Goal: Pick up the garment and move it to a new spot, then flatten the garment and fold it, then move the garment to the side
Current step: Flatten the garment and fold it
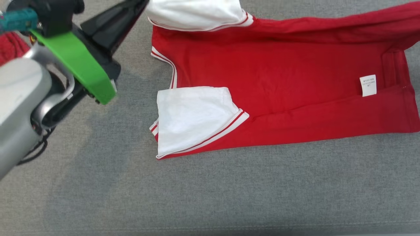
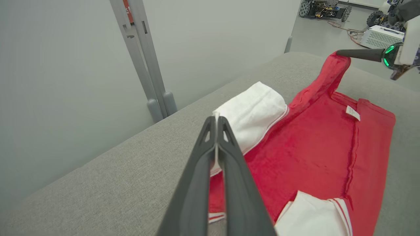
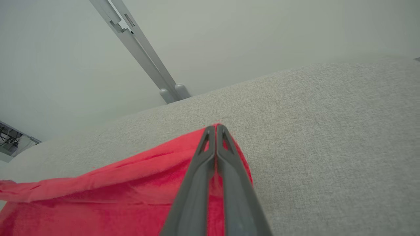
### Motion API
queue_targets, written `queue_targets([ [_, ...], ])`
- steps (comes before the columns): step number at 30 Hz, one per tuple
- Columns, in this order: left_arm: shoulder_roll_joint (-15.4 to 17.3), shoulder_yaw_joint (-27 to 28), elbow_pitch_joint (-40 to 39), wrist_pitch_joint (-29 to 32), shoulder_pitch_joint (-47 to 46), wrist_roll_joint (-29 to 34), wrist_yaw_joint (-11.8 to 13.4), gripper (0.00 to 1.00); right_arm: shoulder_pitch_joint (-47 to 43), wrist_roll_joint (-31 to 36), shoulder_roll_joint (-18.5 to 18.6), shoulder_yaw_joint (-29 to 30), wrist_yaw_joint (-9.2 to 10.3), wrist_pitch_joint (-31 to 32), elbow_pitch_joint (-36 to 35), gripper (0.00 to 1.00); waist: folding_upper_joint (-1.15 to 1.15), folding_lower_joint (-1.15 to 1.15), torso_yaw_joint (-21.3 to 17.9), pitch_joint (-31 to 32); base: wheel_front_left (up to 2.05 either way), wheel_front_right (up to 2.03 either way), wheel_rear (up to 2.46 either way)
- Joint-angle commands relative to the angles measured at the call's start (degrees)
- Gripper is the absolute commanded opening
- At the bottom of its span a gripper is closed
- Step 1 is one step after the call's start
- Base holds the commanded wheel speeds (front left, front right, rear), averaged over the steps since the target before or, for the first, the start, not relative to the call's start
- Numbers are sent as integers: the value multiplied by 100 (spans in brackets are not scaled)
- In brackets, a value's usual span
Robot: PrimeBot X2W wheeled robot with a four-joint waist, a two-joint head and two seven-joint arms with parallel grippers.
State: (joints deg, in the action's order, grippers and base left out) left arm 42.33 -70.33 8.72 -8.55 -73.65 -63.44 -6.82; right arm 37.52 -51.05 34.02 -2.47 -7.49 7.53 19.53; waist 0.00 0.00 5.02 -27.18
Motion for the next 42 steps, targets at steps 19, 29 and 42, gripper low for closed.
queue_targets([
  [19, 558, -253, -1524, -285, 2191, 164, 985, 0, -1959, -29, -16, 574, 1, 224, -420, 0, 0, 0, 206, 481, 0, 0, 0],
  [29, -145, -281, -684, -347, 2976, 422, 1104, 7, -2242, 238, -232, 524, 1, 186, -281, 100, 0, 0, 200, 563, 0, 0, 0],
  [42, -894, 1547, -652, -661, 4679, 1243, 2451, 100, -2694, 1268, -649, -121, 1, -1519, -214, 100, 0, 0, -134, 1735, 0, 0, 0],
])
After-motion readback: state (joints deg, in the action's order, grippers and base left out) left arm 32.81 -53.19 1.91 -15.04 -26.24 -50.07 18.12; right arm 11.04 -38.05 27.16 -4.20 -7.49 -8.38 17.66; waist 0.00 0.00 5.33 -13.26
